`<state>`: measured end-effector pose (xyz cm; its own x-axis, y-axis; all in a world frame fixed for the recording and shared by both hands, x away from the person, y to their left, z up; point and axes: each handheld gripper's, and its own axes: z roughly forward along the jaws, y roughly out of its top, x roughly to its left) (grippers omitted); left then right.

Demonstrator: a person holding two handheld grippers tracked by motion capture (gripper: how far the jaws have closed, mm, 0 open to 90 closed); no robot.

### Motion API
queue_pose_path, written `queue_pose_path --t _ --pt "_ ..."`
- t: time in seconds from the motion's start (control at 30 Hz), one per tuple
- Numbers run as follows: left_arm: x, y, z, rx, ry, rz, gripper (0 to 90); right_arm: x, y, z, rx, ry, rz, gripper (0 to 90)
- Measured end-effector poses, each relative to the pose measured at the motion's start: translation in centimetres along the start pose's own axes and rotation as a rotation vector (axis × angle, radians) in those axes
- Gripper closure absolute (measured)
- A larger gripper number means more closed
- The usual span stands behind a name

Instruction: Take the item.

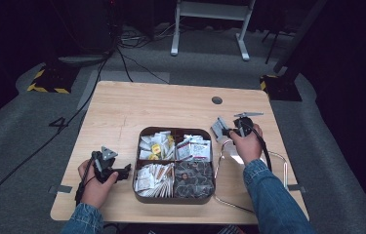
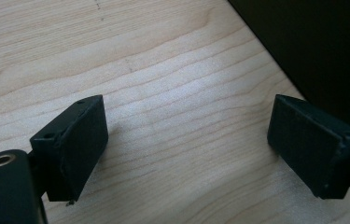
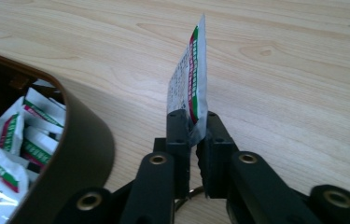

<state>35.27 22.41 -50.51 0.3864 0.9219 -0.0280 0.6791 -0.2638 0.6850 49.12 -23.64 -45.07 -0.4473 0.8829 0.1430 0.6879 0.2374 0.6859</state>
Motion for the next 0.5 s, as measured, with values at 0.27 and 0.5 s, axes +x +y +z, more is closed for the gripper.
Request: queue_pose_path --t 0.27,0.5 --pt "0.0 0.0 0.0 -0.001 0.000 0.001 12.8 -0.9 -0.4 0.3 0.003 -0.048 0.010 72.5" --pt "0.0 0.0 0.0 0.000 0.000 0.000 12.7 -1.5 -0.6 0.9 0.013 -0.100 -0.005 60.0"
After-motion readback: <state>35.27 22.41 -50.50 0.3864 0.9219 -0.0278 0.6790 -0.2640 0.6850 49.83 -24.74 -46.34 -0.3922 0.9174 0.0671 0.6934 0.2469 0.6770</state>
